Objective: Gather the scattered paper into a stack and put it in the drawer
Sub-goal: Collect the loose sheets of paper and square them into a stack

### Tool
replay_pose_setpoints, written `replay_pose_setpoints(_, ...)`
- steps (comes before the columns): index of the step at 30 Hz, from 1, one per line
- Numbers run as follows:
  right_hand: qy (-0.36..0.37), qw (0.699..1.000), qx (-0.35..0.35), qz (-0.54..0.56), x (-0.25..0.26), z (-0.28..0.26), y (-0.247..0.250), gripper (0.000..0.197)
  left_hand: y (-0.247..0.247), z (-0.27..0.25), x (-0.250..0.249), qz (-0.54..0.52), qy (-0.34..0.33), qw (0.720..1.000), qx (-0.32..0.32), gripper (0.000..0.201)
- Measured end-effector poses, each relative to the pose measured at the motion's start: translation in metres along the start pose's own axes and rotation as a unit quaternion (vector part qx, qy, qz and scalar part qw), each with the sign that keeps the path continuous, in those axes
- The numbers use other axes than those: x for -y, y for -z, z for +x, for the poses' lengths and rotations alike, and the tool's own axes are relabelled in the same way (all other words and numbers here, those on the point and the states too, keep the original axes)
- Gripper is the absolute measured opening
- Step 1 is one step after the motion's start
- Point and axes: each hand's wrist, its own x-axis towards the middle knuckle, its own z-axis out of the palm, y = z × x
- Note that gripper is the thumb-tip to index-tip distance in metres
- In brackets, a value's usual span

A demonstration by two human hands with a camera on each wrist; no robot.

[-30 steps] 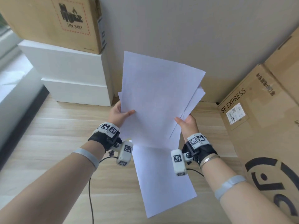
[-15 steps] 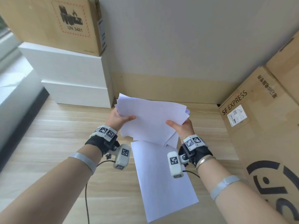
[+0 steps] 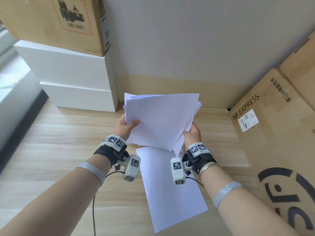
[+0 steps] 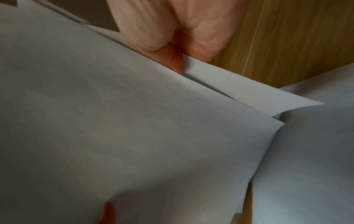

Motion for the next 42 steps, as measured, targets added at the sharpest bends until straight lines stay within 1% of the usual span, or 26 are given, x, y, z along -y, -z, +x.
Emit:
replay_pose_setpoints(2, 0.010, 1.000, 0.015, 0.019, 0.002, 0.002, -0.002, 0.044, 0.003, 0.000, -0.005, -0.011, -0.018, 1.000, 0.001, 0.029)
replay_pose_setpoints(4, 0.017, 0.999, 0.035, 0.003, 0.002, 0.005, -0.003, 0.043, 0.008, -0.001, -0.009, -0.013, -0.024, 1.000, 0.003, 0.028)
replay_pose_setpoints(5, 0.016, 0.998, 0.046, -0.030, 0.001, 0.005, -0.005, 0.039, 0.010, -0.001, -0.009, -0.009, -0.023, 1.000, 0.001, 0.028)
replay_pose_setpoints(7, 0.009, 0.990, 0.052, -0.133, -0.004, 0.006, -0.007, 0.032, 0.014, 0.000, -0.009, -0.001, -0.017, 1.000, -0.008, 0.030)
replay_pose_setpoints(9, 0.011, 0.973, 0.033, -0.229, -0.010, 0.006, -0.008, 0.025, 0.017, 0.002, -0.008, 0.005, -0.011, 1.000, -0.014, 0.035)
replay_pose_setpoints(11, 0.000, 0.961, 0.009, -0.277, -0.012, 0.004, -0.003, 0.017, 0.016, 0.003, -0.008, 0.005, -0.009, 1.000, -0.015, 0.034)
replay_pose_setpoints(12, -0.018, 0.960, 0.004, -0.280, -0.012, 0.004, 0.000, 0.017, 0.016, 0.004, -0.008, 0.005, -0.009, 1.000, -0.014, 0.034)
replay_pose_setpoints(14, -0.044, 0.957, 0.000, -0.286, -0.014, 0.006, 0.005, 0.024, 0.016, 0.005, -0.008, 0.005, -0.010, 1.000, -0.012, 0.041)
replay_pose_setpoints(16, -0.049, 0.957, 0.006, -0.286, -0.015, 0.009, 0.002, 0.029, 0.016, 0.005, -0.008, 0.002, -0.010, 1.000, -0.011, 0.051)
replay_pose_setpoints(18, -0.056, 0.957, 0.018, -0.284, -0.018, 0.011, -0.002, 0.030, 0.016, 0.005, -0.008, 0.001, -0.010, 1.000, -0.011, 0.055)
replay_pose_setpoints(20, -0.056, 0.948, 0.036, -0.310, -0.018, 0.012, -0.005, 0.028, 0.015, 0.005, -0.009, -0.002, -0.009, 1.000, -0.011, 0.053)
replay_pose_setpoints(23, -0.060, 0.923, 0.072, -0.374, -0.015, 0.014, -0.006, 0.026, 0.016, 0.004, -0.011, 0.000, -0.007, 1.000, -0.011, 0.051)
replay_pose_setpoints(24, -0.056, 0.921, 0.073, -0.378, -0.014, 0.015, -0.007, 0.023, 0.017, 0.005, -0.011, 0.002, -0.007, 1.000, -0.011, 0.051)
replay_pose_setpoints(25, -0.044, 0.930, 0.069, -0.357, -0.012, 0.017, -0.008, 0.024, 0.017, 0.004, -0.012, 0.006, -0.007, 1.000, -0.011, 0.049)
replay_pose_setpoints(27, 0.014, 0.963, 0.050, -0.266, -0.006, 0.018, -0.010, 0.033, 0.018, 0.005, -0.012, 0.010, -0.006, 1.000, -0.016, 0.047)
replay_pose_setpoints(28, 0.048, 0.974, 0.048, -0.215, 0.000, 0.017, -0.010, 0.037, 0.017, 0.005, -0.012, 0.009, -0.007, 1.000, -0.018, 0.049)
replay_pose_setpoints(29, 0.072, 0.982, 0.050, -0.168, 0.006, 0.017, -0.011, 0.046, 0.017, 0.004, -0.012, 0.008, -0.005, 1.000, -0.022, 0.052)
replay_pose_setpoints(31, 0.087, 0.993, 0.054, -0.062, 0.019, 0.013, -0.011, 0.068, 0.016, 0.004, -0.013, 0.001, -0.005, 1.000, -0.029, 0.055)
replay_pose_setpoints(33, 0.114, 0.990, 0.058, 0.060, 0.031, 0.011, -0.011, 0.075, 0.014, 0.006, -0.013, -0.001, -0.005, 0.999, -0.032, 0.048)
replay_pose_setpoints(35, 0.127, 0.981, 0.057, 0.139, 0.044, 0.007, -0.011, 0.074, 0.012, 0.007, -0.014, 0.001, -0.008, 1.000, -0.030, 0.039)
replay_pose_setpoints(36, 0.131, 0.978, 0.056, 0.153, 0.051, 0.004, -0.011, 0.075, 0.012, 0.008, -0.014, 0.000, -0.009, 0.999, -0.032, 0.038)
replay_pose_setpoints(38, 0.143, 0.978, 0.052, 0.139, 0.061, 0.002, -0.012, 0.074, 0.010, 0.009, -0.017, 0.001, -0.011, 0.999, -0.035, 0.040)
replay_pose_setpoints(41, 0.148, 0.978, 0.051, 0.135, 0.067, 0.000, -0.014, 0.059, 0.009, 0.006, -0.026, 0.000, -0.029, 0.999, -0.033, 0.043)
replay_pose_setpoints(42, 0.152, 0.978, 0.041, 0.135, 0.068, 0.001, -0.014, 0.054, 0.008, 0.005, -0.030, -0.001, -0.041, 0.999, -0.029, 0.044)
